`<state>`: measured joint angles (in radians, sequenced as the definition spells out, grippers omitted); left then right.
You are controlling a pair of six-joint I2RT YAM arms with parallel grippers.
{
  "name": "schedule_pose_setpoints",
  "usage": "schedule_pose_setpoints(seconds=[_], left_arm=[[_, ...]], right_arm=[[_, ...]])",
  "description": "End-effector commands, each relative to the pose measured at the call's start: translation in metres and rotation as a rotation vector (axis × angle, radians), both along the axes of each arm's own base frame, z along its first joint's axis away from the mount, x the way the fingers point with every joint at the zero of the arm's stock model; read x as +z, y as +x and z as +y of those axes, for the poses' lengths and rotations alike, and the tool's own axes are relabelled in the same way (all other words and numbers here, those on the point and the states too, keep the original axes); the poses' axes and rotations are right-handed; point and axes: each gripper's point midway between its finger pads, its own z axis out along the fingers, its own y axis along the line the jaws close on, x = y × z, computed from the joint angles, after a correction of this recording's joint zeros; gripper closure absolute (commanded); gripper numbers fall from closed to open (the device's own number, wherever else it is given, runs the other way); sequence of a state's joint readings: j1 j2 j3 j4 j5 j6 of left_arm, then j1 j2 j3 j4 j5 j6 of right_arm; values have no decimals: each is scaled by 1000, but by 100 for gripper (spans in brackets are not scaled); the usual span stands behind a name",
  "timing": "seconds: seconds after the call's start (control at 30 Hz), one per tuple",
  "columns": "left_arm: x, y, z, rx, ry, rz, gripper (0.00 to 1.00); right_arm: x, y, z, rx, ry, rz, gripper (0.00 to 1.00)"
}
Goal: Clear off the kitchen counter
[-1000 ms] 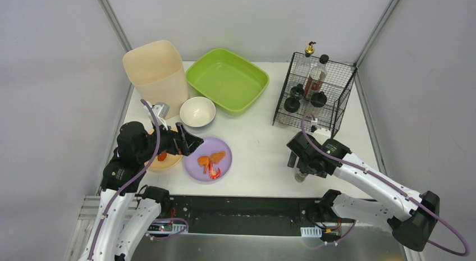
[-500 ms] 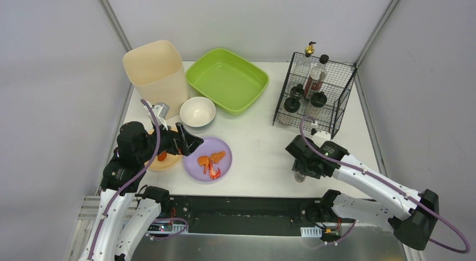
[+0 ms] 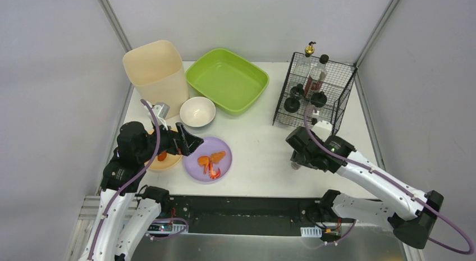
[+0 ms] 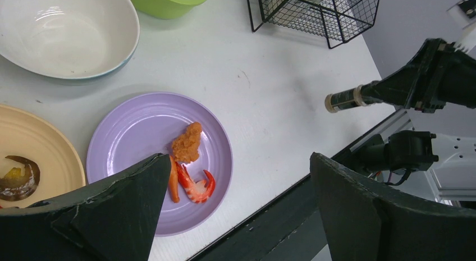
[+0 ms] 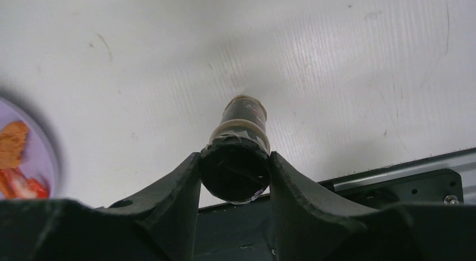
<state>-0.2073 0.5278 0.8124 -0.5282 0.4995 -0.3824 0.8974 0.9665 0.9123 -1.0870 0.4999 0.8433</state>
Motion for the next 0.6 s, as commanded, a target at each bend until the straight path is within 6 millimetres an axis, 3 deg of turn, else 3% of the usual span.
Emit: schedule_pose_setpoints(seconds=[0.0, 0.33, 0.57], left_arm=[[7, 2, -1, -7, -17, -29, 0], [7, 3, -1, -4, -14, -28, 0], [5, 4, -2, -9, -15, -18, 0]], right_arm=[[45, 32, 2, -3, -23, -146, 83], [98, 96, -3, -51, 2, -205, 85], [123, 136, -31, -152, -14, -247, 85]])
